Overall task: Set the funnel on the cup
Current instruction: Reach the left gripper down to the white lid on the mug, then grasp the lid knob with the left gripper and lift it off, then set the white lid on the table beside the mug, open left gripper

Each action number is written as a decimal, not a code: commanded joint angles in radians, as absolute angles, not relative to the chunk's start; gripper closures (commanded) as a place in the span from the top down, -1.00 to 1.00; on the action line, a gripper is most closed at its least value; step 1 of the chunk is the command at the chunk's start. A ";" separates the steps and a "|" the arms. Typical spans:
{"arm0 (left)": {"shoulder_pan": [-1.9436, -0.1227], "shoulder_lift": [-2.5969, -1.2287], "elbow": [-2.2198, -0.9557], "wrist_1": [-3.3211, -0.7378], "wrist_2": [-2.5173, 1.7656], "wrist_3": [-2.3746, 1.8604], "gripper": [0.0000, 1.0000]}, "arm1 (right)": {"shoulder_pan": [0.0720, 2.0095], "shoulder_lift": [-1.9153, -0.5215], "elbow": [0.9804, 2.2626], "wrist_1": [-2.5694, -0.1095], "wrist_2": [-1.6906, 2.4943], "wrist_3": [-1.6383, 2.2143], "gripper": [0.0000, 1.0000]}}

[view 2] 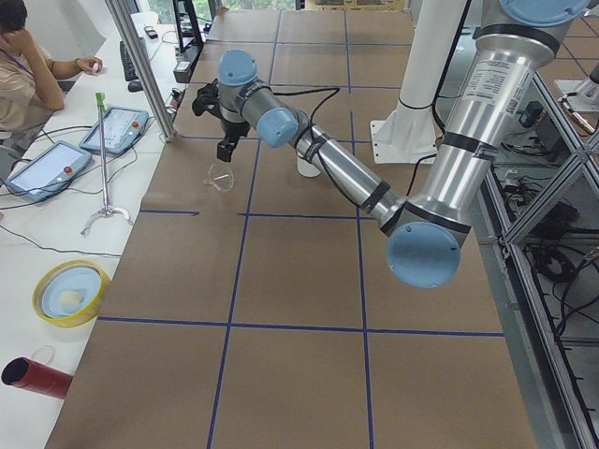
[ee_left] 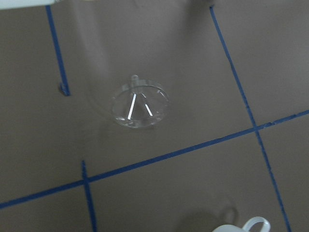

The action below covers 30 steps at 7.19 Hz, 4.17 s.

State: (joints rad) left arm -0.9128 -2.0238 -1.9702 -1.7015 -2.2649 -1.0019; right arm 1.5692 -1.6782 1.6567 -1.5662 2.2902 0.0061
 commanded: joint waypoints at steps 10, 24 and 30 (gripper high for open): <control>-0.537 -2.135 -1.970 -1.377 -1.835 -1.316 0.98 | 1.569 -1.678 1.657 -1.566 2.290 0.006 1.00; -0.523 -2.103 -1.968 -1.433 -1.848 -1.316 0.39 | 1.569 -1.678 1.655 -1.566 2.290 0.006 1.00; -0.529 -2.102 -2.046 -1.396 -1.848 -1.304 -1.00 | 1.569 -1.678 1.657 -1.566 2.290 0.006 1.00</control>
State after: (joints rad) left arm -0.5182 -2.1015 -1.9964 -1.4189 -1.8490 -1.3118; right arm 1.5693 -1.6782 1.6567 -1.5662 2.2902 0.0061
